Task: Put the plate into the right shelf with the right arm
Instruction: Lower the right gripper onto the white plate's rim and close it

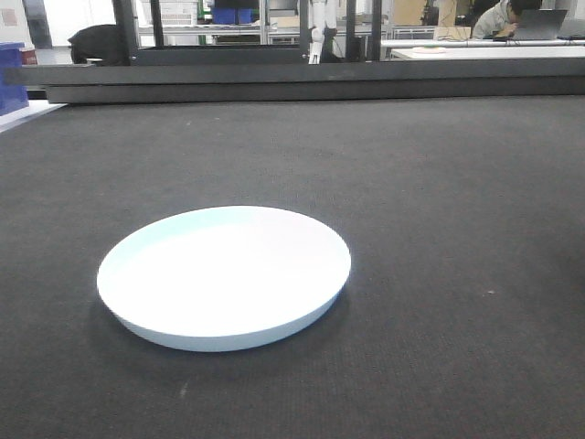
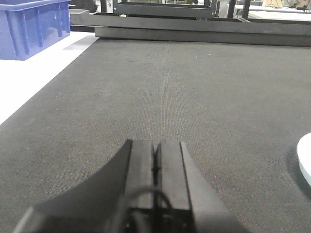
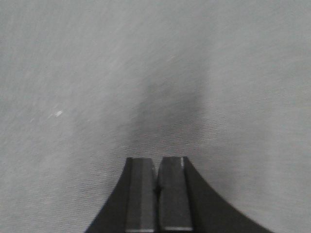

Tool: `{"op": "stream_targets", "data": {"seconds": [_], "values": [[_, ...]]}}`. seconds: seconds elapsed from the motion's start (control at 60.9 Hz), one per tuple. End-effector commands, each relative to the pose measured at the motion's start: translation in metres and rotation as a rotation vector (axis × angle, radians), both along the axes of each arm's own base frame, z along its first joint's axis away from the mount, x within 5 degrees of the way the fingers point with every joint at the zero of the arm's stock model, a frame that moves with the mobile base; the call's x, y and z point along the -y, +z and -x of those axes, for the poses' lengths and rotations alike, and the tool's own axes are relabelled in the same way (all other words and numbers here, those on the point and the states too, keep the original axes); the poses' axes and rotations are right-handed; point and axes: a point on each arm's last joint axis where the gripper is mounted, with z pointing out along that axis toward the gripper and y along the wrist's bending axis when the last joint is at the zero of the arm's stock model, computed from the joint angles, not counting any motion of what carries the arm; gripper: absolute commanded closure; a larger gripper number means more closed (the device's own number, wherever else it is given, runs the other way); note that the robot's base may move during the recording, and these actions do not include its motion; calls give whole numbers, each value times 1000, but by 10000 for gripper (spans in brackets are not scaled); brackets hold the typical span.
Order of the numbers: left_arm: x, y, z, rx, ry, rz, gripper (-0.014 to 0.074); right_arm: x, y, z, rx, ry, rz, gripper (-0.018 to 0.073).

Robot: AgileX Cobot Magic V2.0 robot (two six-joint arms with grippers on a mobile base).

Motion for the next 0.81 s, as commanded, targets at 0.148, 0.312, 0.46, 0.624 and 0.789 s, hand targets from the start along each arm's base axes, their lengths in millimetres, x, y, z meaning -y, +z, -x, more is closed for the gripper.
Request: {"op": "stream_targets", "data": {"seconds": [0.148,0.312,0.46,0.624,0.789], "values": [[-1,5,1,89,9,18,725,-42,7,-37,-87,26,-47,6],[-1,5,1,89,9,18,725,-75,8,-58,-208,-46,-95,25],[-1,5,1,89,9,18,725,-104,15,-73,-260,-53,-101,105],[-1,5,1,89,9,18,725,-132,12,-91,-301,-7,-73,187],[-1,5,1,89,9,18,725,-158,8,-99,-324,43,-49,178]]}}
